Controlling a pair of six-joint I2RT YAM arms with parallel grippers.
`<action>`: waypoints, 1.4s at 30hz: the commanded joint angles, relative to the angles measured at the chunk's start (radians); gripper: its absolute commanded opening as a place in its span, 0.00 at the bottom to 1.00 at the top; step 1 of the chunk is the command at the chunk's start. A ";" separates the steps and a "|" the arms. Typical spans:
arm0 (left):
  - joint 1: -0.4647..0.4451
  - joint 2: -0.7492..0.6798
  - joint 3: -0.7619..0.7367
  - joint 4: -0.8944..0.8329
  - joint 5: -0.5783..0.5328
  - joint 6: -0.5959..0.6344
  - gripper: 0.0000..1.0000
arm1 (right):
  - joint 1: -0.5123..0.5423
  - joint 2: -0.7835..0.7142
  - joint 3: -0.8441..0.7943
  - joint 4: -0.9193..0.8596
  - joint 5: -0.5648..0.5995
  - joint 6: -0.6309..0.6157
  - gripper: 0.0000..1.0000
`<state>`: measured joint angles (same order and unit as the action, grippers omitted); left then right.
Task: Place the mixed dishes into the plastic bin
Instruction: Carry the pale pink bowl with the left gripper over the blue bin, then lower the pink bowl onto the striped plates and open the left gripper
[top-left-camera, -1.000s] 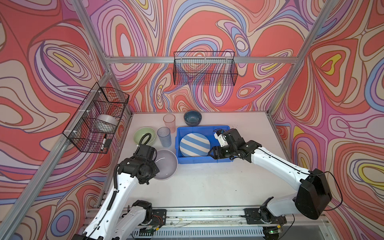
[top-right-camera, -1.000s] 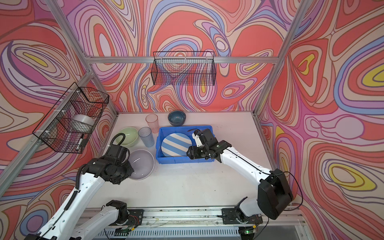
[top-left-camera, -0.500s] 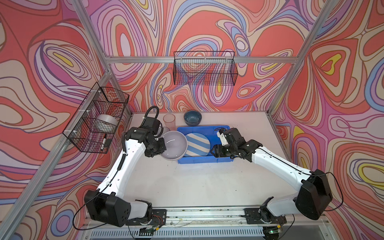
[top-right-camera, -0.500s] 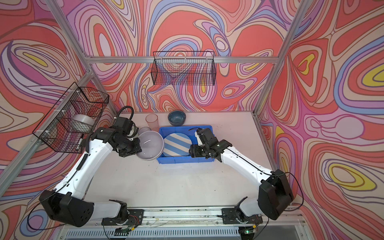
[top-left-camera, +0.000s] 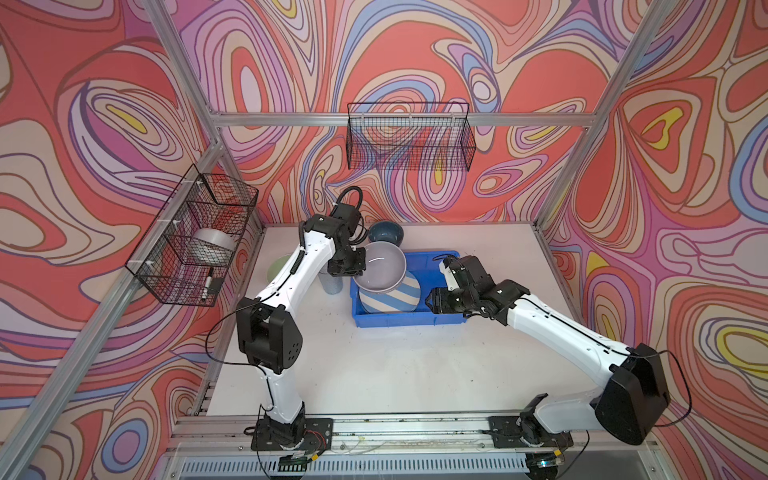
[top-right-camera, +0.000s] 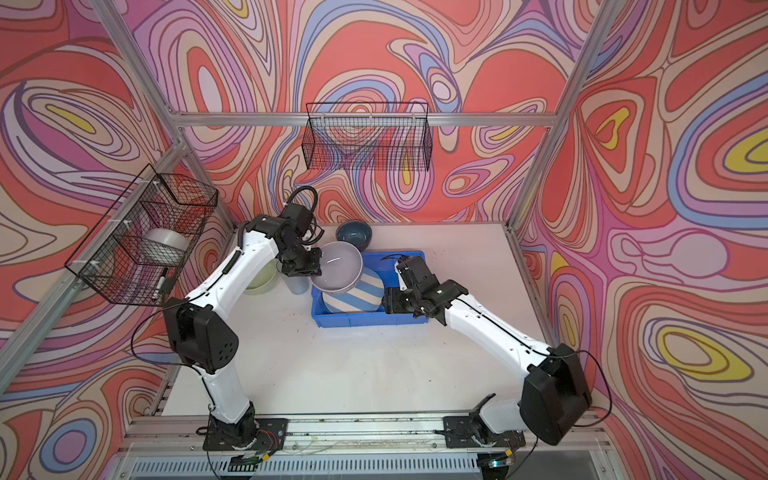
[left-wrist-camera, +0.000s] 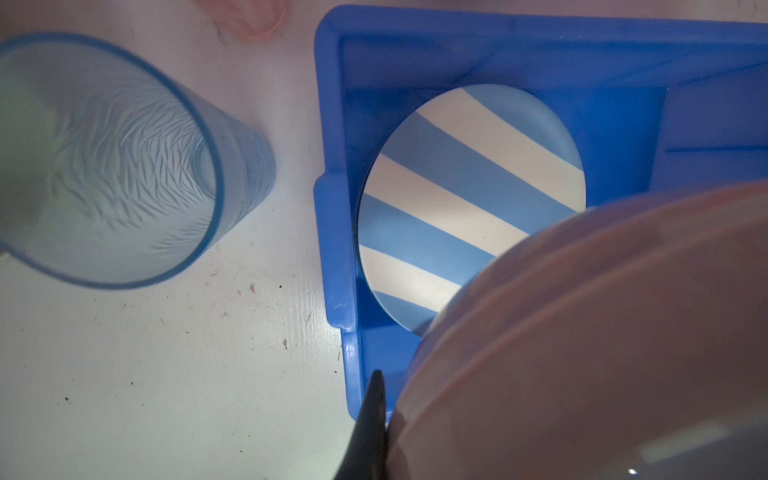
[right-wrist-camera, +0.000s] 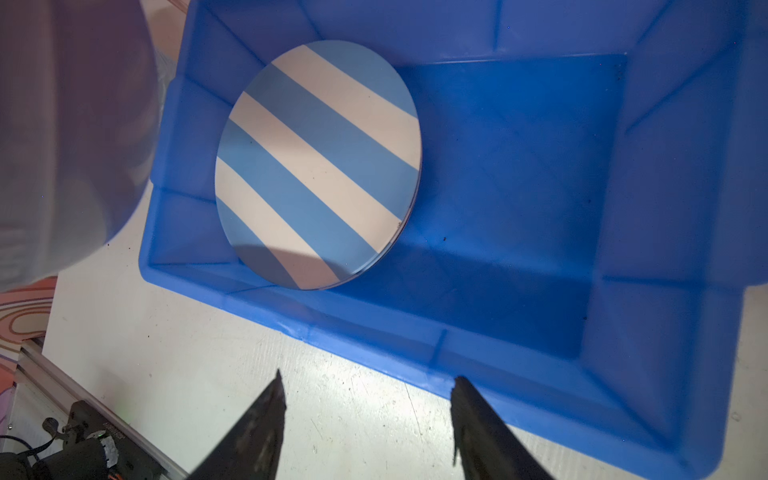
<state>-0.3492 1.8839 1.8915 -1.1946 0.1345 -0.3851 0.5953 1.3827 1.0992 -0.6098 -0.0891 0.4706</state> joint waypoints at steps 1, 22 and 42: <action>-0.022 0.046 0.088 -0.025 0.015 0.055 0.00 | -0.002 -0.042 -0.014 -0.002 0.036 0.016 0.65; -0.072 0.237 0.100 -0.017 0.003 0.057 0.00 | -0.002 -0.077 -0.056 0.010 0.034 0.034 0.65; -0.072 0.308 0.124 -0.012 -0.069 0.037 0.03 | -0.002 -0.091 -0.076 0.025 0.028 0.039 0.65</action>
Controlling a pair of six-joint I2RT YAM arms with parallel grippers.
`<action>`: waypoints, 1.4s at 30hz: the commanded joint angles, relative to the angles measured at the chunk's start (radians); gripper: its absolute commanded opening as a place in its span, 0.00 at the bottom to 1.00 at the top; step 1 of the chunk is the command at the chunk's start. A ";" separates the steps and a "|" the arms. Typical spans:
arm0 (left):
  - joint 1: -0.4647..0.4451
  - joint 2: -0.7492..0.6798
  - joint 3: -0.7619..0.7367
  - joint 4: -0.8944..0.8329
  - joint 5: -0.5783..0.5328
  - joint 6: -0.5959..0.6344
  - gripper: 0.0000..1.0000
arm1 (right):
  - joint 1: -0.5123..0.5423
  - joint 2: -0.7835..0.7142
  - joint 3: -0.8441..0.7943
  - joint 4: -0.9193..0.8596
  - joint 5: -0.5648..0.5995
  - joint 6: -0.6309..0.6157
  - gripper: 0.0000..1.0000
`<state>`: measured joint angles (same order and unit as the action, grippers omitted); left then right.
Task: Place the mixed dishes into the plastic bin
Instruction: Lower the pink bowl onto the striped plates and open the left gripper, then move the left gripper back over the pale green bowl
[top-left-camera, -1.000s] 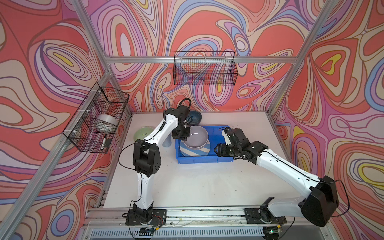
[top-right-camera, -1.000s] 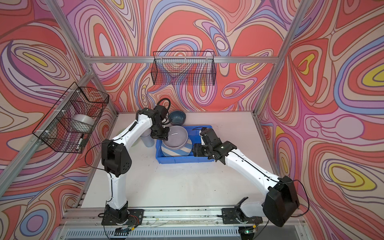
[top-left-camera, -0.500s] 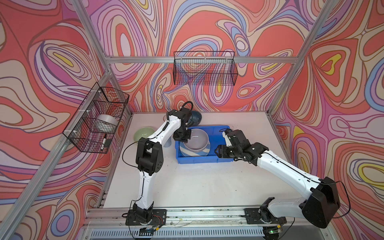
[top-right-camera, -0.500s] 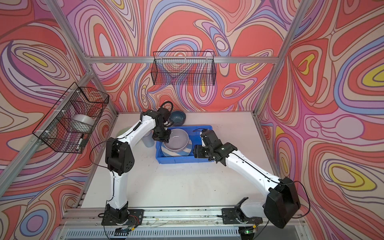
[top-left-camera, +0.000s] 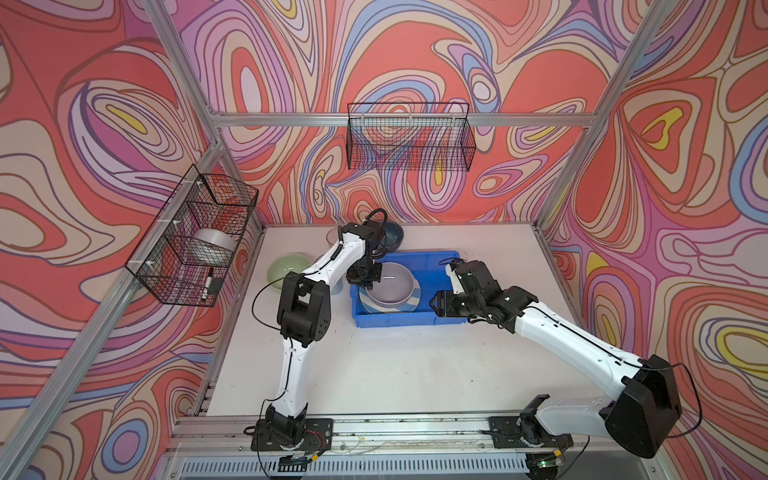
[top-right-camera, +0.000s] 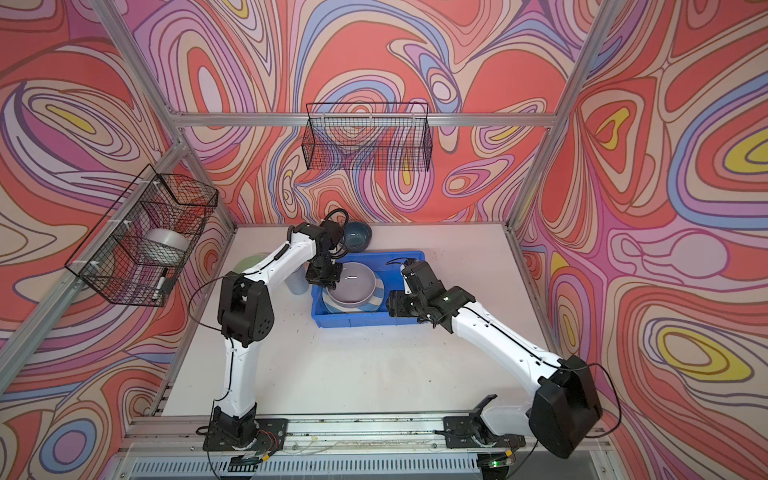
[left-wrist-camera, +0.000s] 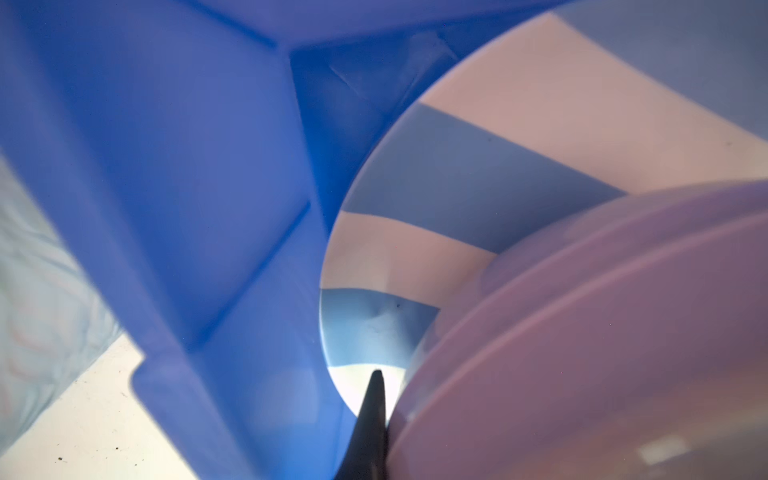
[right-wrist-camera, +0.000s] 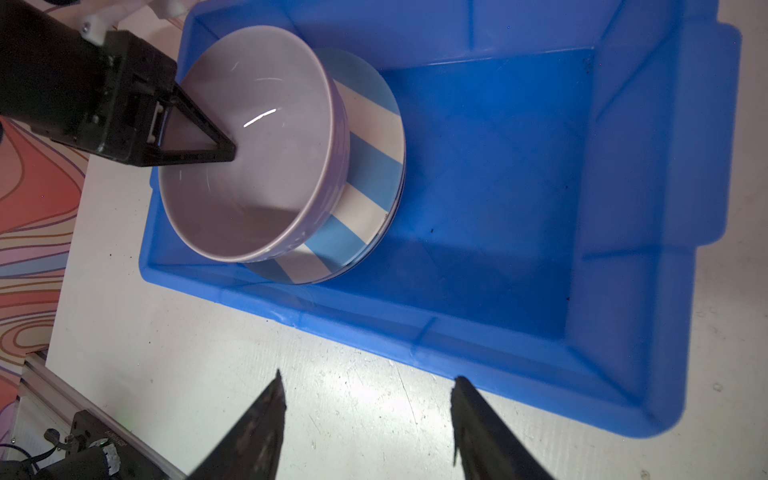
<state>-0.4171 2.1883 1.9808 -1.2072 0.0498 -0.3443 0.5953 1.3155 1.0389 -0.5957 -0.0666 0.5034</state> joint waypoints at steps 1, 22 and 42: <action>-0.005 0.007 0.035 0.001 0.011 -0.004 0.03 | -0.002 -0.025 -0.018 0.012 0.005 0.006 0.65; -0.003 -0.122 0.032 0.018 0.013 -0.015 0.28 | -0.002 -0.055 -0.035 0.016 -0.007 -0.004 0.65; 0.236 -0.513 -0.207 0.012 -0.114 -0.113 0.53 | -0.002 -0.030 -0.045 0.064 -0.053 -0.019 0.65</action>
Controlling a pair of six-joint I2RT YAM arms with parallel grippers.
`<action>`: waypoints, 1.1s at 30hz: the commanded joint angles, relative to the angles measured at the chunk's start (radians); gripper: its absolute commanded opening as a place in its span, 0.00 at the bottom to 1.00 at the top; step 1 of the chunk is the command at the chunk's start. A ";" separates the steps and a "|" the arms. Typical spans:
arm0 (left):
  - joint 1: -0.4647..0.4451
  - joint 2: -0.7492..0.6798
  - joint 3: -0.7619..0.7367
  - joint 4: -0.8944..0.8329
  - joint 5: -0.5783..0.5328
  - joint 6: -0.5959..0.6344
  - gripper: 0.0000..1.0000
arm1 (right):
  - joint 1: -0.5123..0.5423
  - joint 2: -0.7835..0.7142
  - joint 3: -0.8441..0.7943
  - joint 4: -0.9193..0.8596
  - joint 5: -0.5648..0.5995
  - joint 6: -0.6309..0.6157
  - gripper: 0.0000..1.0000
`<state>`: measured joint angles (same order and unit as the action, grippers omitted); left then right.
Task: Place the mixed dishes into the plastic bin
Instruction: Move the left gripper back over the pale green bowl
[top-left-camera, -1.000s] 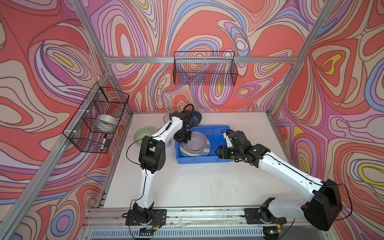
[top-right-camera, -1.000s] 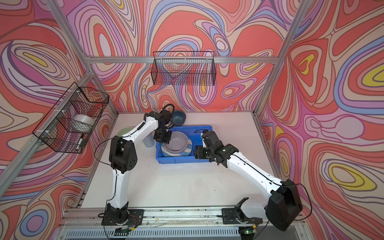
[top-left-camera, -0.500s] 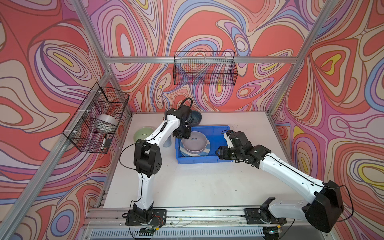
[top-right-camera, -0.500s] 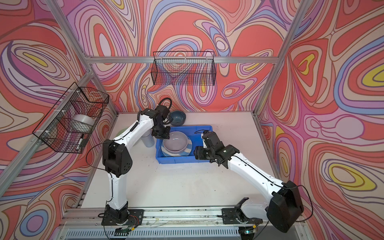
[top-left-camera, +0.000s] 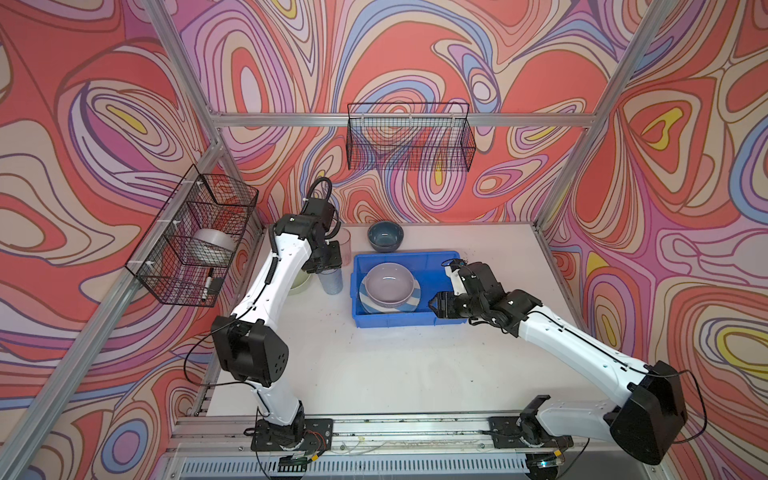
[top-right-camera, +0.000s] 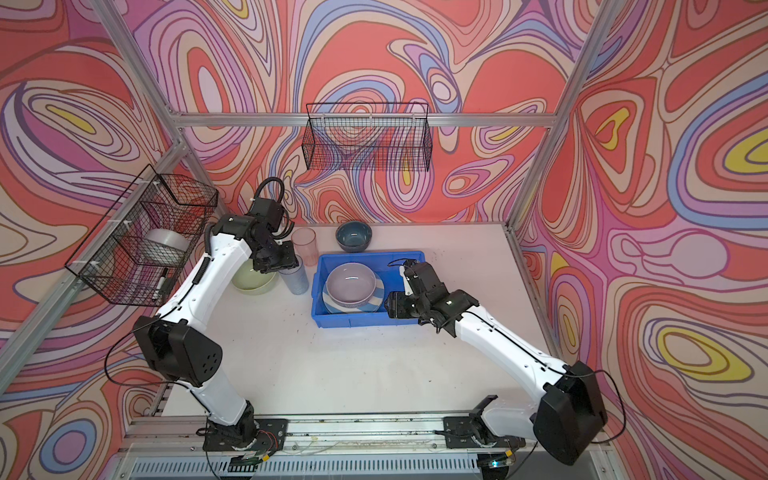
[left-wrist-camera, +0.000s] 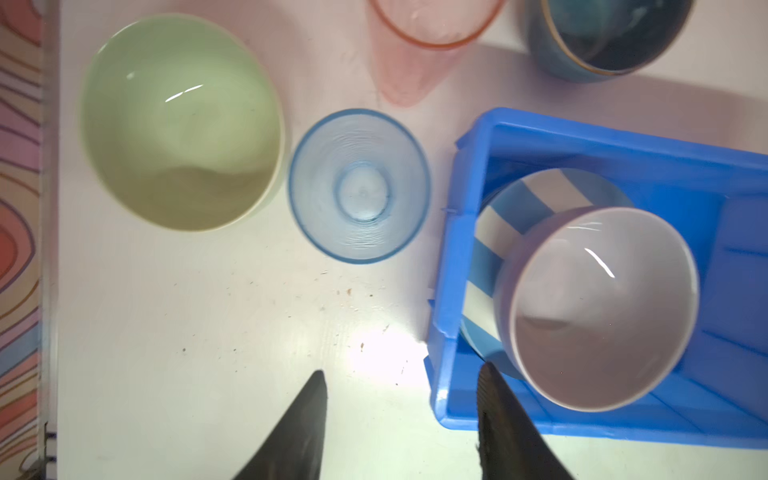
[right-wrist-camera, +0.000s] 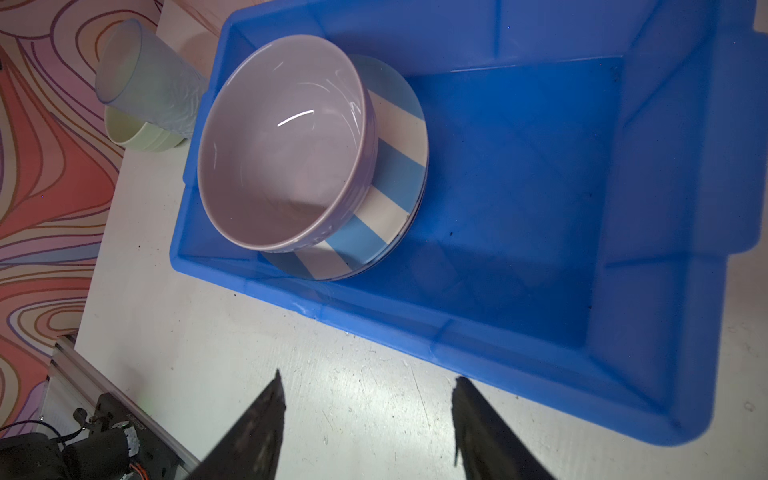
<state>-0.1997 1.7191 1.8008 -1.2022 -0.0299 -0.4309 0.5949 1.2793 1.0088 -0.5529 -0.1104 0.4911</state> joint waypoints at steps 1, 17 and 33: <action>0.034 -0.057 -0.040 0.004 -0.049 -0.030 0.55 | -0.001 0.009 -0.015 0.026 -0.011 -0.007 0.65; 0.178 -0.132 -0.318 0.130 -0.253 -0.106 0.75 | -0.002 0.032 -0.014 0.051 -0.030 -0.006 0.66; 0.232 0.085 -0.338 0.266 -0.243 -0.154 0.71 | -0.003 0.027 -0.045 0.077 -0.045 0.002 0.66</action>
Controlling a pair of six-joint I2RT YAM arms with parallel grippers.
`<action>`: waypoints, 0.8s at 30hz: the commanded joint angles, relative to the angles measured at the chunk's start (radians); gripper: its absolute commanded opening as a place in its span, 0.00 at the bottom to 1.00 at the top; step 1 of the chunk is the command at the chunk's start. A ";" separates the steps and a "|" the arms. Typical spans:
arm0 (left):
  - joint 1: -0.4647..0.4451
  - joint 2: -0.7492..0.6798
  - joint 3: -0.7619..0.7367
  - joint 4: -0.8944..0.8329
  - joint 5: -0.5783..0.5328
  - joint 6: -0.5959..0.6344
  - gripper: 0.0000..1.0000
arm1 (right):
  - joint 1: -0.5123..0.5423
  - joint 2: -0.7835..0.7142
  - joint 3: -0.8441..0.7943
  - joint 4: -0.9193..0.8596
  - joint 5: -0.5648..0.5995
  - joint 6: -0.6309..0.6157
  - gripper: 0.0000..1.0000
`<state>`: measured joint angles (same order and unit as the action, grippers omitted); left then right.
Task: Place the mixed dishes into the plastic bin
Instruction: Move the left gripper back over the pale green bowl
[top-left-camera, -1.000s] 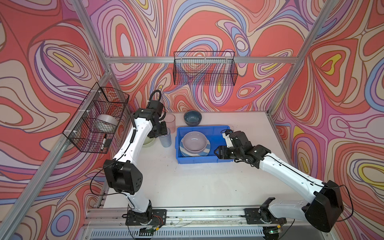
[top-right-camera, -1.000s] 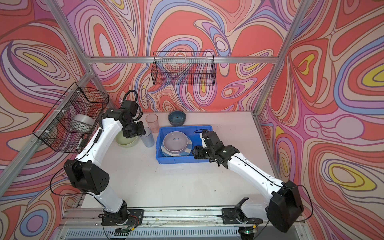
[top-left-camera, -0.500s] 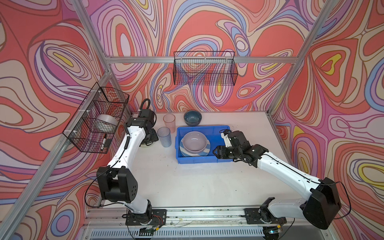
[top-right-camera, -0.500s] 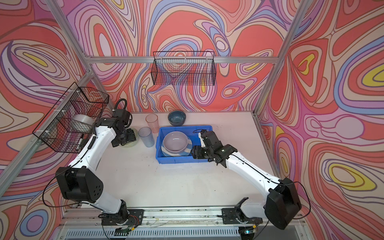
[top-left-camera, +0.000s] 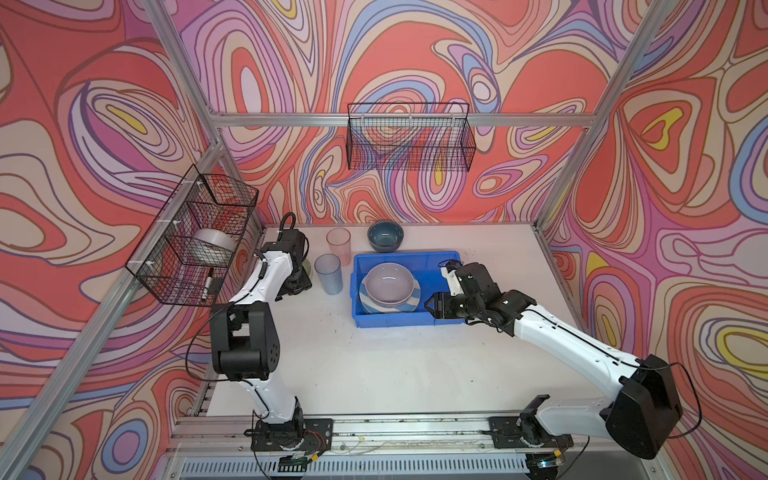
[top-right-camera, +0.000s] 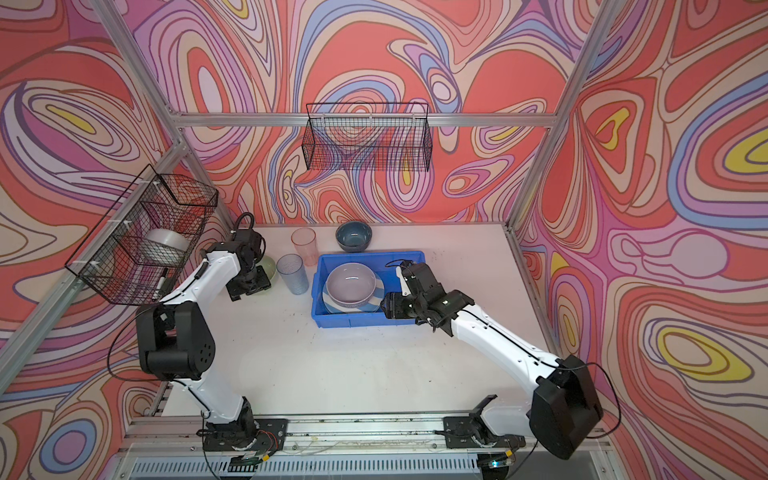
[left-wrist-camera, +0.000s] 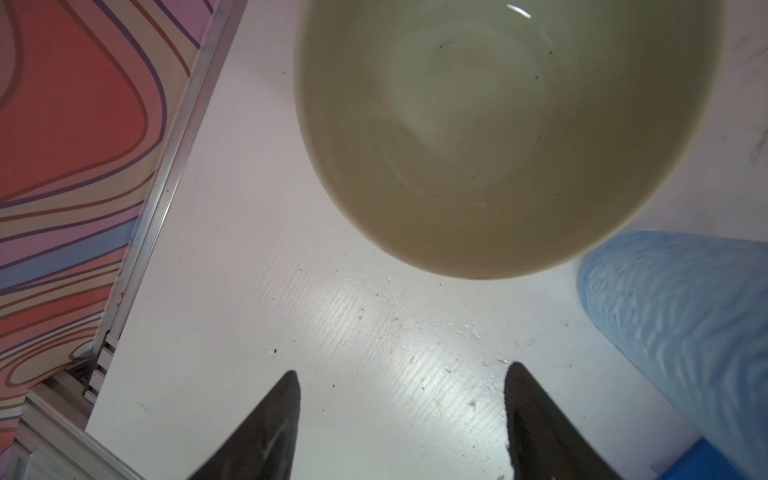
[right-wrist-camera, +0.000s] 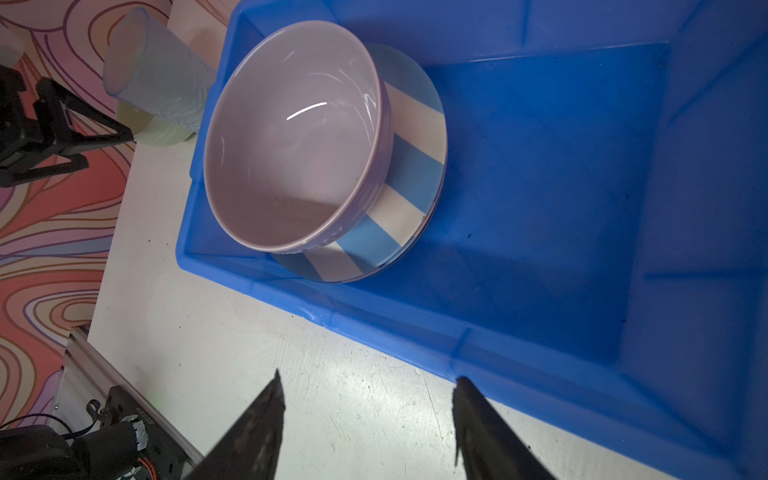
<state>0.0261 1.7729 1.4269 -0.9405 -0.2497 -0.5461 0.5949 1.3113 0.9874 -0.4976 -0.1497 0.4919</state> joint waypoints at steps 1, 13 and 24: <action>0.005 0.040 0.039 0.006 -0.028 -0.050 0.72 | -0.002 -0.007 -0.029 0.025 -0.008 0.003 0.66; 0.006 -0.012 -0.045 0.128 0.003 -0.202 0.75 | -0.003 0.005 -0.067 0.052 -0.014 -0.002 0.66; 0.006 0.003 -0.062 0.168 -0.075 -0.332 0.78 | -0.001 0.018 -0.085 0.075 -0.034 -0.010 0.66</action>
<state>0.0265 1.7874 1.3819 -0.7982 -0.2878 -0.8154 0.5949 1.3262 0.9211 -0.4358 -0.1764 0.4915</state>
